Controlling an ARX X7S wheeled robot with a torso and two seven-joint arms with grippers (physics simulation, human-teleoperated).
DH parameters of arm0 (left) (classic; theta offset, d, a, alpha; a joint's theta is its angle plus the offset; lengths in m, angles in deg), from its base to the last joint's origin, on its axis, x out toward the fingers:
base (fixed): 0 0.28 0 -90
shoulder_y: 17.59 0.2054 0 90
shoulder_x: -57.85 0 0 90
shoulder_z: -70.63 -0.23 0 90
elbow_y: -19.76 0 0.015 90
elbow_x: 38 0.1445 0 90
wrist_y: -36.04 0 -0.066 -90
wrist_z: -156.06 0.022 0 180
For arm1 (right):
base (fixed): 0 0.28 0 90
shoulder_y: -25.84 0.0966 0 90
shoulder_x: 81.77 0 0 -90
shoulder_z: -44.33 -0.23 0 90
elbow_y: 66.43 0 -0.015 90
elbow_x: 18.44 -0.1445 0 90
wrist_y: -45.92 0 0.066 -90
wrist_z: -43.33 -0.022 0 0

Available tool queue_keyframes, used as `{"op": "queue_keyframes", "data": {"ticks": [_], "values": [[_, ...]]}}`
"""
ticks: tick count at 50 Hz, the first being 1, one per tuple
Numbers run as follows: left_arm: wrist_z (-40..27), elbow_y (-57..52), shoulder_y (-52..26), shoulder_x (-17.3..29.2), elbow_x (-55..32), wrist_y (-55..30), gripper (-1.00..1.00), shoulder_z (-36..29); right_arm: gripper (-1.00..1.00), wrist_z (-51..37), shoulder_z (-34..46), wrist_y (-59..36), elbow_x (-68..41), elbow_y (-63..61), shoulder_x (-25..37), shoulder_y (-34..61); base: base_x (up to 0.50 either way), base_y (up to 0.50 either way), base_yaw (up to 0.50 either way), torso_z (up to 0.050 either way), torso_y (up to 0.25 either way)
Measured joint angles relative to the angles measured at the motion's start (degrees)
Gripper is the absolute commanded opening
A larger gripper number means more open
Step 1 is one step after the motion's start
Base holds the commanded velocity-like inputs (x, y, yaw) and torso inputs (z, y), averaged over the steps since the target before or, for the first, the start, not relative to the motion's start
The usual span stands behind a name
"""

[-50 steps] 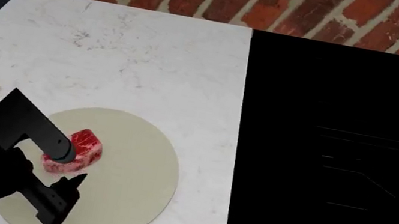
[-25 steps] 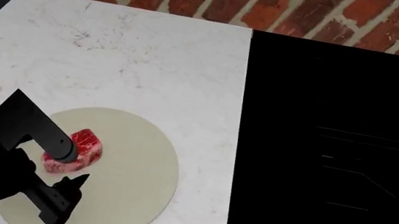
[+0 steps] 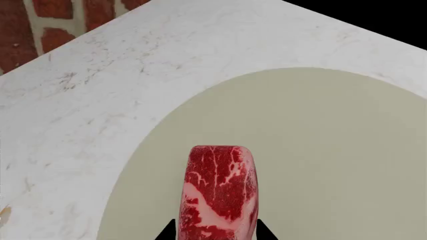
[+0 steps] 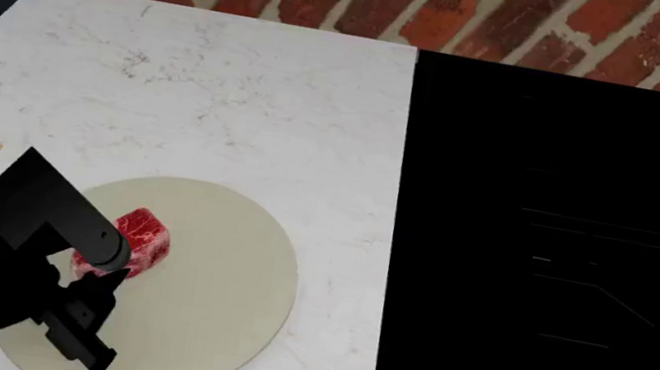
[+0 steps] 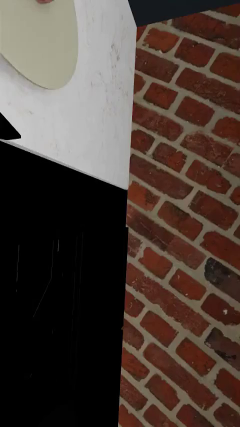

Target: Pick the pork loin from the plate and place it in the pan.

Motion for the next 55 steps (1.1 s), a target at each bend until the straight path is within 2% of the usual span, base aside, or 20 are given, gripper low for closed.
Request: {"op": "queue_keyframes", "data": {"ticks": [8,29,43,55], "values": [[-0.46,-2.51,-0.23,0.84,-1.47,-2.01,-1.0,0.62,1.0,-0.33,0.05,-0.24,-0.29,-0.23,0.1,0.21,0.0,0.0,0.0,0.0,0.0],[-5.2,-18.12,-2.49,3.93,-8.6,-11.07,-1.0,8.19,1.0,0.71,0.88,2.53,-0.42,2.29,-0.46,3.13,0.0,0.0,0.0,0.0,0.0],[-5.91,-22.74,-2.83,4.64,-10.4,-11.26,-1.0,10.49,1.0,2.78,1.97,8.51,0.76,8.63,-2.91,5.75,0.0,-0.5,0.0,0.0,0.001],[-6.1,-24.36,-3.56,4.52,-11.93,-11.98,-1.0,10.86,1.0,2.67,1.68,9.48,0.32,8.64,-3.21,5.61,0.0,-0.5,0.0,0.0,0.002]]}}
